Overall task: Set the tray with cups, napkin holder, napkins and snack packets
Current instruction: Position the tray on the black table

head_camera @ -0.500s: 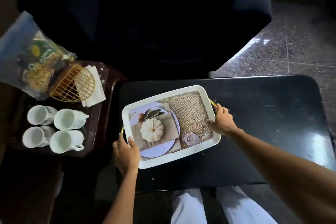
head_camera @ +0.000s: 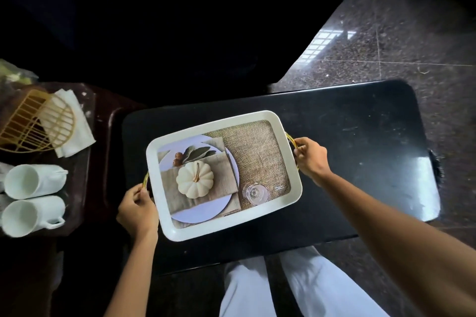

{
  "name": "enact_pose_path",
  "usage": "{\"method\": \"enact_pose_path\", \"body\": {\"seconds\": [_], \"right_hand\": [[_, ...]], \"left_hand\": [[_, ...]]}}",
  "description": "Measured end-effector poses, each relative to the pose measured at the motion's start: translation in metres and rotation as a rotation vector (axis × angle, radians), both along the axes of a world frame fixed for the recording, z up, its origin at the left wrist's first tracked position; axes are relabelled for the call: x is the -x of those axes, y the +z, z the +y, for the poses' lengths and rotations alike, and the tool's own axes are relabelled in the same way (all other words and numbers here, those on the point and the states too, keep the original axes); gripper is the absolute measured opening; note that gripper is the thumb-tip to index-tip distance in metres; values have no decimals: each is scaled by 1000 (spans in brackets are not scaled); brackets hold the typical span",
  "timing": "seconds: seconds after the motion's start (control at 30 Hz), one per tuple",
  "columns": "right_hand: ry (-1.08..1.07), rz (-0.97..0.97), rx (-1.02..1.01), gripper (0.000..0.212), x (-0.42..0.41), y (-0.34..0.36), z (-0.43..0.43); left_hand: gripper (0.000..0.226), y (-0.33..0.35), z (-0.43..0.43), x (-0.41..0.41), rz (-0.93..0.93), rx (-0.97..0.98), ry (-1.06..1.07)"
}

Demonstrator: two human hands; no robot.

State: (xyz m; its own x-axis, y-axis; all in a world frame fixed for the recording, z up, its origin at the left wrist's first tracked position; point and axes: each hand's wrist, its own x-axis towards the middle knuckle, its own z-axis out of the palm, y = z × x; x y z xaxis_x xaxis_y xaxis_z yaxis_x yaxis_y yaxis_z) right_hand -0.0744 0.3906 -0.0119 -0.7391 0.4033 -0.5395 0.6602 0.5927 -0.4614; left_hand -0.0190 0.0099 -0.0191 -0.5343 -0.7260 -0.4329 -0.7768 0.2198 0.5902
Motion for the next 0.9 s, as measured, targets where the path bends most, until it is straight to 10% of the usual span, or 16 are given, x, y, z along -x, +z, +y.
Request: {"method": "enact_pose_path", "body": {"seconds": [0.9], "right_hand": [[-168,-17,-3,28,-59,-14,167]], "left_hand": [[19,-16,156,4,-65,-79,-196]]}}
